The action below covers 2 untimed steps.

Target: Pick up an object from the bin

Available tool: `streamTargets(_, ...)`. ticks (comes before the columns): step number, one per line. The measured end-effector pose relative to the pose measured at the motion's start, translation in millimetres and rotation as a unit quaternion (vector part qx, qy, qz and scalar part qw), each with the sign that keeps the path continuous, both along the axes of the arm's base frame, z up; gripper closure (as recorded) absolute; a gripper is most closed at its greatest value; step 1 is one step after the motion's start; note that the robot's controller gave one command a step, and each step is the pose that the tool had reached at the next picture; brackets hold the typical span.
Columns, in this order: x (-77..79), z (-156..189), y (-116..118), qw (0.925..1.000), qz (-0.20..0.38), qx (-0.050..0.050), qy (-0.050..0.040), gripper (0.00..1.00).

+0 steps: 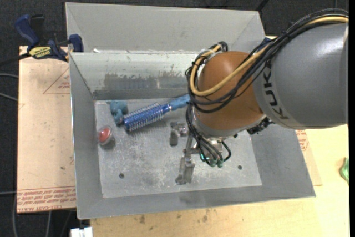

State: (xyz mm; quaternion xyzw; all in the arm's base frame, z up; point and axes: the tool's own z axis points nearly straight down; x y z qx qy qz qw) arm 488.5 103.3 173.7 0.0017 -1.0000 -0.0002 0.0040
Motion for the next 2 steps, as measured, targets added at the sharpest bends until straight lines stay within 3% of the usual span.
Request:
streamTargets(1, 73.7, -49, 68, 0.9996, 0.028, 0.002, -0.0060, 0.00)
streamTargets(2, 140.6, -104, 71, 0.9997, 0.023, 0.002, -0.0109, 0.00)
